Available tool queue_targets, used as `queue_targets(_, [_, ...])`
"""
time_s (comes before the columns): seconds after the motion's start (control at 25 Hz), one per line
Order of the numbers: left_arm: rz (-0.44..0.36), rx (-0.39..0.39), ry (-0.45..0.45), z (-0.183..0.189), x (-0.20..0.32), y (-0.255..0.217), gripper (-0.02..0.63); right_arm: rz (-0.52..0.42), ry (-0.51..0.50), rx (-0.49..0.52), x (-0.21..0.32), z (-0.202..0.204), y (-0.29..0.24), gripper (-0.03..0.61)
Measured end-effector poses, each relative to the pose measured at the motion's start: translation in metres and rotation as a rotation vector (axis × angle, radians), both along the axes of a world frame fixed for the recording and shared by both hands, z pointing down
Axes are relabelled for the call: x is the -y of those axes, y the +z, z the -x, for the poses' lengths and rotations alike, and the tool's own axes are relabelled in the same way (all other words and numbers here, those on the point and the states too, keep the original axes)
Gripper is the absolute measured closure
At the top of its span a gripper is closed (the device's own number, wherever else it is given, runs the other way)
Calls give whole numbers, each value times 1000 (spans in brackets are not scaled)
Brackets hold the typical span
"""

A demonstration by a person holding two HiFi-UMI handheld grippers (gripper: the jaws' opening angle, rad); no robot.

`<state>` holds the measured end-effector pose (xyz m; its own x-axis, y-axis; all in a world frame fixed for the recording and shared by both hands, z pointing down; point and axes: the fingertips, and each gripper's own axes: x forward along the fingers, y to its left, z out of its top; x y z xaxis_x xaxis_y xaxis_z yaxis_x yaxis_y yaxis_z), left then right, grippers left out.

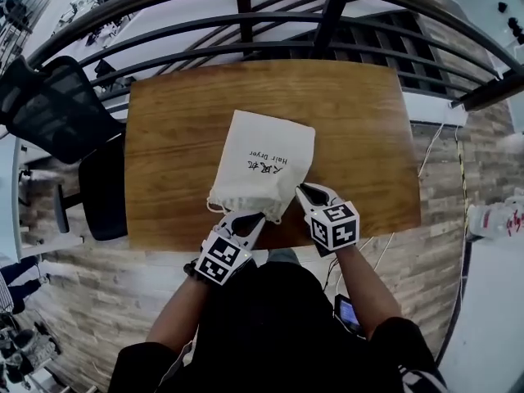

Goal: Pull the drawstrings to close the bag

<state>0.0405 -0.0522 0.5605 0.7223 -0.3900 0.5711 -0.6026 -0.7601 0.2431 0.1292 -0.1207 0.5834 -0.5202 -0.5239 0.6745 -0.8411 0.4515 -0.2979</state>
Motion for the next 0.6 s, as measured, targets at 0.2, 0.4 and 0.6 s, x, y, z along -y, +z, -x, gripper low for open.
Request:
queue_targets(0.2, [-9, 25, 71, 18, -2, 5, 600, -10, 111, 18, -9, 5, -10, 550])
queue_targets(0.4, [-33, 37, 264, 23, -8, 7, 591, -18, 275, -5, -39, 15, -15, 551])
queue_targets(0.6, [-13, 23, 321, 46, -9, 10, 588, -92, 285, -55, -70, 43, -21, 550])
